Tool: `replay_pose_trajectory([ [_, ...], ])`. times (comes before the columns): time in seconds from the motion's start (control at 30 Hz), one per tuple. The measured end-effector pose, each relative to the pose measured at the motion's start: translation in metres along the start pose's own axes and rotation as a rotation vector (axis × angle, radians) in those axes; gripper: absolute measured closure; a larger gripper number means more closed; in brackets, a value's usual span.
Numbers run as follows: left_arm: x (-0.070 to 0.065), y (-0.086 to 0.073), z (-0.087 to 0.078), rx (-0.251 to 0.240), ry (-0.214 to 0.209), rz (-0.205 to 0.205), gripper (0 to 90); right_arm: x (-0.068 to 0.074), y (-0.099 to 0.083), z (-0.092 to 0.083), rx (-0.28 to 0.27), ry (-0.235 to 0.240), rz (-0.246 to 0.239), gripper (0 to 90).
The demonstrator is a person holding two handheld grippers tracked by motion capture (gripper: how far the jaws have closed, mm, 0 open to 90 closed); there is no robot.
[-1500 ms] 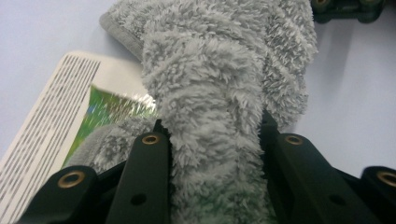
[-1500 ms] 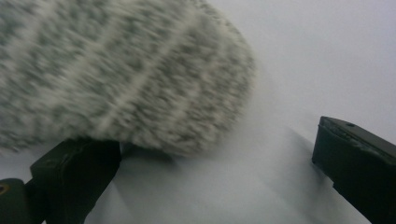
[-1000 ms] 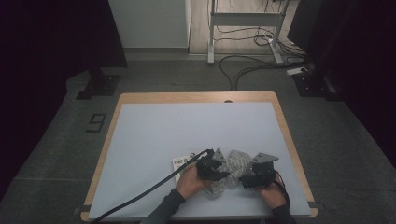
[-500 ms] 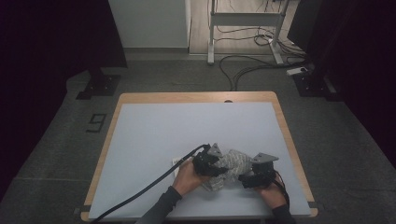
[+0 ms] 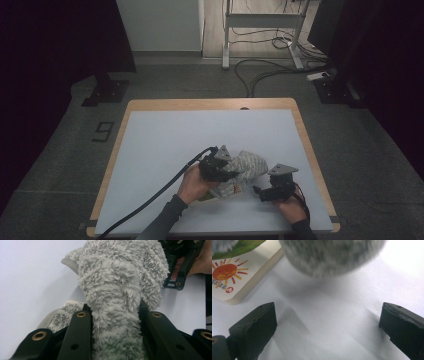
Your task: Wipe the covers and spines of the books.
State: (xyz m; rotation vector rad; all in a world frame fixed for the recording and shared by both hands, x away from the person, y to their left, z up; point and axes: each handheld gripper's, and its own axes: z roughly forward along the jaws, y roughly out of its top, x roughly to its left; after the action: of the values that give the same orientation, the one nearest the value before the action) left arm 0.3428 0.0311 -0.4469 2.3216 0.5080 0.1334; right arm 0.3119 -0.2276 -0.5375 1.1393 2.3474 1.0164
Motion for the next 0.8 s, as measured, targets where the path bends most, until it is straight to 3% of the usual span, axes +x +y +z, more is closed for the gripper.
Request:
replay_pose_trajectory([
  [0.3, 0.012, -0.003, -0.019, 0.004, 0.051, -0.012, 68.4, 0.0, 0.0, 0.0, 0.0, 0.001, 0.002, 1.1],
  [0.8, 0.04, -0.023, -0.052, 0.011, 0.144, -0.067, 68.3, 0.0, 0.0, 0.0, 0.0, 0.0, 0.001, 1.1],
])
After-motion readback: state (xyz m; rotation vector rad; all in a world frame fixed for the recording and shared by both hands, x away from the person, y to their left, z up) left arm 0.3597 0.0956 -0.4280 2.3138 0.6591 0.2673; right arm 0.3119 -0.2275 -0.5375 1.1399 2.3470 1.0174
